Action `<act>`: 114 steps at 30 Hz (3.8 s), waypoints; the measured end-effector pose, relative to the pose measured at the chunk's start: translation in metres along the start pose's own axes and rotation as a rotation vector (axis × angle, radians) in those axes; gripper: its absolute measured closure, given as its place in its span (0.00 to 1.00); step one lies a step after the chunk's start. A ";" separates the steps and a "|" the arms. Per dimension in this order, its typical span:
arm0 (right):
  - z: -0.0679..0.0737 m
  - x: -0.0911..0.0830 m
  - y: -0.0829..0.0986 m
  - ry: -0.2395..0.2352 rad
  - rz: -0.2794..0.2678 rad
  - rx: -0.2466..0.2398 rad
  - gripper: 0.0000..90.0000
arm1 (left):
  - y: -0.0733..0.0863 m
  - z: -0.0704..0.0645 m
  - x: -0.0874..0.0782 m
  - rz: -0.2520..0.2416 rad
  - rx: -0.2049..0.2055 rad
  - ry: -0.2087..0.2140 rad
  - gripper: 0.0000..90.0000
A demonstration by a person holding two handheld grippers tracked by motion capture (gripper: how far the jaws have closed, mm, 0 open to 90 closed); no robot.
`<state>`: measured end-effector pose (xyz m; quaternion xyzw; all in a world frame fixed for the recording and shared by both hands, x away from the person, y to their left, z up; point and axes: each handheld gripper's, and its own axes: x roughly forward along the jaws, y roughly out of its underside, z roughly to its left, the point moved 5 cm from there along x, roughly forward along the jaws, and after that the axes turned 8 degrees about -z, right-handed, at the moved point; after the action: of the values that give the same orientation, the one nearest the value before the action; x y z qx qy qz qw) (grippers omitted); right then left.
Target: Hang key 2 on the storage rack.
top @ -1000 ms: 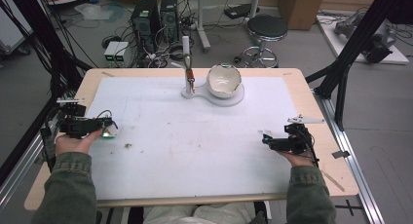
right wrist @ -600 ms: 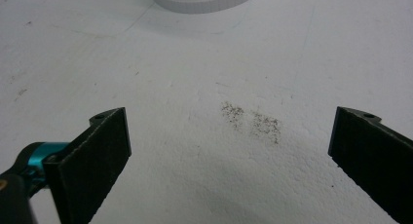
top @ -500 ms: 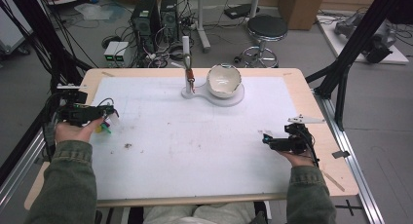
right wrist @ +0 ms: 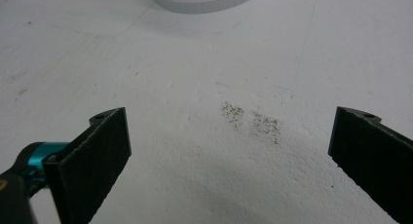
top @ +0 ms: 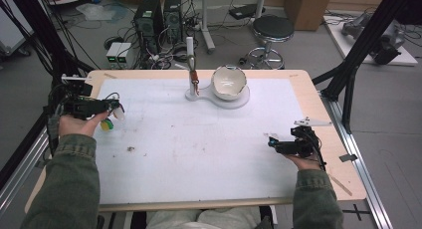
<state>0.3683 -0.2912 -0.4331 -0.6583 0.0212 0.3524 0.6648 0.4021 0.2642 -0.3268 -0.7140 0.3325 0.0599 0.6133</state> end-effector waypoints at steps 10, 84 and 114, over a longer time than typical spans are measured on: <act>0.000 -0.001 -0.001 -0.005 -0.009 0.008 0.01 | -0.026 -0.016 0.007 -0.006 0.033 0.019 0.85; -0.009 -0.018 -0.002 0.050 -0.085 0.043 0.01 | -0.111 -0.079 0.125 0.028 0.137 0.180 0.85; -0.011 -0.021 -0.001 0.079 -0.104 0.046 0.01 | -0.081 -0.091 0.179 0.108 0.159 0.226 0.85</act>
<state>0.3575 -0.3102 -0.4231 -0.6565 0.0214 0.2904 0.6958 0.5555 0.1117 -0.3251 -0.6464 0.4411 -0.0145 0.6223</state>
